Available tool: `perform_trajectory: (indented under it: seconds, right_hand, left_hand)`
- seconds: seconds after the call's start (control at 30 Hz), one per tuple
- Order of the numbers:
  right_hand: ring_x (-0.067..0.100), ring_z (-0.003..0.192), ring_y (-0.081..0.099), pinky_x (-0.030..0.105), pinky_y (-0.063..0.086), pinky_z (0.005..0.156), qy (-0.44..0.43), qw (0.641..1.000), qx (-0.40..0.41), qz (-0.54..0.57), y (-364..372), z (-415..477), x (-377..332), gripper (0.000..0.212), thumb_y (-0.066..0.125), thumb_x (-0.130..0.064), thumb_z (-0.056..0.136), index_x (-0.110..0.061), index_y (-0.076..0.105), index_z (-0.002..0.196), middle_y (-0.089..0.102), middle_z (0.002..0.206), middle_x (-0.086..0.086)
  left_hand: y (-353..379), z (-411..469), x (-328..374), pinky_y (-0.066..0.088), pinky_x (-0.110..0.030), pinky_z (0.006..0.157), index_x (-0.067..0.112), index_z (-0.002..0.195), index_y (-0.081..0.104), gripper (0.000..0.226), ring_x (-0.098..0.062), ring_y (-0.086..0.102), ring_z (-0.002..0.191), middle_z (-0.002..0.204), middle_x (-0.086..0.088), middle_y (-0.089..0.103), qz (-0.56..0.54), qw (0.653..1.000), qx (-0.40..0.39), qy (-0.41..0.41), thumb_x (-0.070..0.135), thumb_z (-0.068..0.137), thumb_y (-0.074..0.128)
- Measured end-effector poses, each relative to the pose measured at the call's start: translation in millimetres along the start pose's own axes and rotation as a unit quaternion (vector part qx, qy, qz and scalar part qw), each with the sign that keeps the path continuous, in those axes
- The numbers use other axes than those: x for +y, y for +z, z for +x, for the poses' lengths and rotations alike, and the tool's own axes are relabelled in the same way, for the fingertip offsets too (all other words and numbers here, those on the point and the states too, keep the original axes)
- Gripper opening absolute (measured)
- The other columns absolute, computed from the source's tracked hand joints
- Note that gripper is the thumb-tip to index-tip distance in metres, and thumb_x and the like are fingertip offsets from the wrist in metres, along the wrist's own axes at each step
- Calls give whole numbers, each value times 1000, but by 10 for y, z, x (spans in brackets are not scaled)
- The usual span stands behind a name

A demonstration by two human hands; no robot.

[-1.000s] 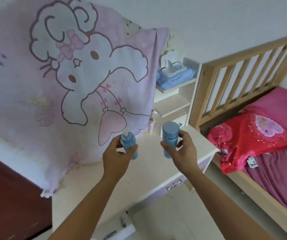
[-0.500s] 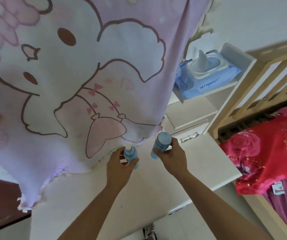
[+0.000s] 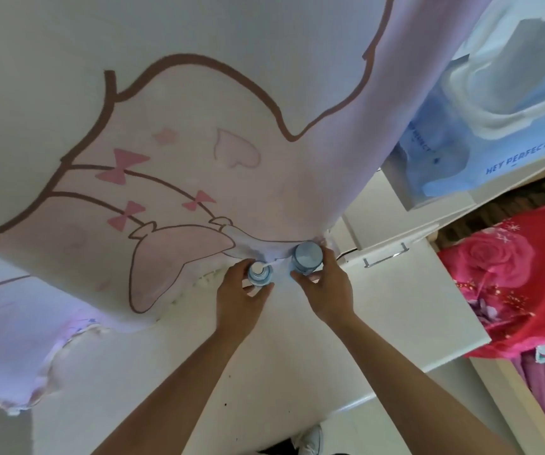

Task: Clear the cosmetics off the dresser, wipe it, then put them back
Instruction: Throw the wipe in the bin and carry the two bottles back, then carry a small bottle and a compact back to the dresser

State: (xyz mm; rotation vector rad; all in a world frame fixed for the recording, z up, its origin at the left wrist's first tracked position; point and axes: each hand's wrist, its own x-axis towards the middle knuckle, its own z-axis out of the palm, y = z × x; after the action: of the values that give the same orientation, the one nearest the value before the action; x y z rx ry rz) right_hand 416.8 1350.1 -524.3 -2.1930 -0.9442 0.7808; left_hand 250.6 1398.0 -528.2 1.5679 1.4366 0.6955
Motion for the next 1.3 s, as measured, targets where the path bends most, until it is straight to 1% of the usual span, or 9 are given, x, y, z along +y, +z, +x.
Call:
perform_trajectory:
  seconds: [0.17,0.37,0.47,0.57,0.7,0.8,0.87,1.03,1.3]
  right_hand:
    - [23,90,70,31,52,75,-2,1000,-13,-21,57,113,5,71,77,-40,82,-26,39,140,73,104,-1]
    - [18,92,71,29,52,81,-6,999,-18,-44,49,167,-53,68,78,-33,83,-24,41,140,72,111,-4]
    - [14,86,71,29,56,81,-21,999,-15,-38,6,66,-79,72,75,-19,82,-25,39,144,65,124,-5]
    - [19,99,66,34,52,87,-22,999,-22,-31,-149,-41,-138,71,60,-6,86,-24,33,149,53,142,-1]
    - [27,125,53,32,39,93,-29,997,-48,-53,-473,-196,-247,66,47,-5,94,-19,24,154,40,153,5]
    - [32,118,58,41,48,89,-113,992,15,-48,-634,-470,-433,52,47,-19,100,-20,31,149,44,147,7]
    - [32,116,59,43,54,82,-234,969,54,-58,-635,-686,-601,46,46,-30,101,-18,36,145,45,144,7]
    - [28,140,35,46,34,113,-439,896,7,-69,-249,-1575,-1048,53,38,-41,104,-16,31,150,28,159,8]
    - [22,144,33,41,34,114,-613,775,-151,16,663,-3589,-1686,54,40,-44,103,-14,39,148,30,159,7]
  left_hand:
    - [22,120,-35,52,-9,74,20,116,65,47,-3,62,97,108,9,68,15,1000,-3,-16,15,73,83]
    - [27,200,-106,57,-24,83,19,122,63,51,-11,63,105,116,4,68,70,997,-13,8,19,74,82]
    - [-10,132,-60,53,-38,96,21,132,55,62,-17,58,117,129,1,62,99,995,-22,0,20,76,81]
    - [-140,43,102,43,-32,104,19,141,45,66,-19,49,129,141,-2,52,129,991,-20,17,24,83,75]
    - [-488,-245,384,42,-40,108,16,145,41,56,-23,42,135,147,-5,46,183,978,37,90,38,96,55]
    - [-843,-675,596,39,-39,106,19,145,39,55,-22,36,138,153,-4,38,212,960,131,126,48,98,39]
    - [-1120,-1067,711,35,-37,107,18,145,41,54,-22,35,139,155,-5,36,231,939,206,152,46,100,37]
    - [-1789,-2551,535,28,-42,114,8,145,43,52,-32,36,141,156,-16,31,335,876,316,145,37,102,40]
    - [-2882,-4821,163,27,-54,114,8,149,36,58,-39,28,143,158,-20,25,434,774,456,-72,42,102,33]
